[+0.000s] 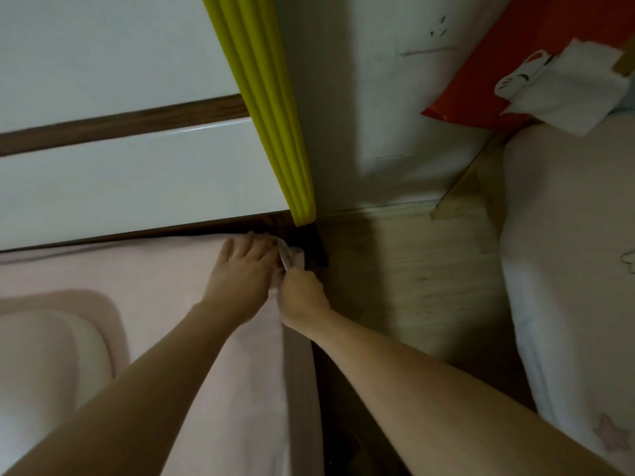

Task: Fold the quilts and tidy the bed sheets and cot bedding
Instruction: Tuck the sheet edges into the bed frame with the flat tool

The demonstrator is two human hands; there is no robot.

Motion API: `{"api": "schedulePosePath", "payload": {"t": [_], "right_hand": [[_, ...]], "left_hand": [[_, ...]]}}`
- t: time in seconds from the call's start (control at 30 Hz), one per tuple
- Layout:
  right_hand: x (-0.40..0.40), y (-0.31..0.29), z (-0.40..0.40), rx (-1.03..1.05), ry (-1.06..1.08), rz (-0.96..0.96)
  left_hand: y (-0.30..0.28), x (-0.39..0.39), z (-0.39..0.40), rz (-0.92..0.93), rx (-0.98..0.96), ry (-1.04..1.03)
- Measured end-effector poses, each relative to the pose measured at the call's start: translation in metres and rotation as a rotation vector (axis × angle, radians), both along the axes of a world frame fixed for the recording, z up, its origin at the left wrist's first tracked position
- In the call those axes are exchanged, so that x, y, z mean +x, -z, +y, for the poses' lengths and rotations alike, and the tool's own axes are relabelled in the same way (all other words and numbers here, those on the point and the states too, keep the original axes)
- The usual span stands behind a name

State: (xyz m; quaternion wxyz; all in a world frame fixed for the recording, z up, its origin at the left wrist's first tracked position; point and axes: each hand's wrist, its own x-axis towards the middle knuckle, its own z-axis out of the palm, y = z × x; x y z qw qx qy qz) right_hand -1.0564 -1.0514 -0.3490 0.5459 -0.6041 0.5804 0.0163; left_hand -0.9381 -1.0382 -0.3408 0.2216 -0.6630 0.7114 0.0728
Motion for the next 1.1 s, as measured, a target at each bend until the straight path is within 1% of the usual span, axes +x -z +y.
{"api": "schedulePosePath", "payload": {"t": [0.13,0.2,0.27,0.37,0.47,0.57,0.63,0.7,0.8,0.87,0.97,1.03,1.1], "right_hand": [[0.020,0.019,-0.012,0.063,0.028,0.008],[0.004,0.019,-0.014,0.120,0.040,0.039],[-0.016,0.021,-0.007,0.132,0.057,0.078],[-0.029,0.025,0.004,0.176,0.041,0.109],[-0.025,0.035,0.007,0.145,0.076,0.099],[0.005,0.041,0.001,0.118,0.121,0.046],[0.013,0.041,-0.003,0.130,0.114,0.033],[0.001,0.035,-0.010,0.128,0.108,0.059],[-0.029,0.029,-0.013,0.092,0.119,0.038],[-0.032,0.030,-0.012,0.104,0.128,0.023],[-0.002,0.040,-0.020,0.198,0.127,0.054],[0.020,0.047,-0.023,0.244,0.103,0.029],[0.021,0.048,-0.028,0.274,0.093,0.048]], "left_hand": [[0.014,0.008,-0.001,-0.010,-0.003,0.041],[0.011,0.009,0.002,-0.038,0.012,0.064],[0.007,0.004,0.001,-0.056,0.028,0.056],[-0.004,-0.008,-0.006,-0.022,0.123,0.026],[-0.002,-0.014,-0.005,-0.044,0.145,0.056],[0.001,-0.008,-0.006,-0.071,0.136,0.133],[0.002,-0.007,-0.005,-0.065,0.133,0.137],[-0.001,-0.009,-0.005,-0.051,0.157,0.118],[-0.001,-0.012,-0.003,-0.040,0.126,0.097],[0.000,-0.012,-0.001,-0.047,0.089,0.112],[0.009,-0.010,0.002,-0.084,0.056,0.167],[0.015,-0.005,0.002,-0.083,0.047,0.174],[0.015,0.001,0.003,-0.072,0.024,0.196]]}}
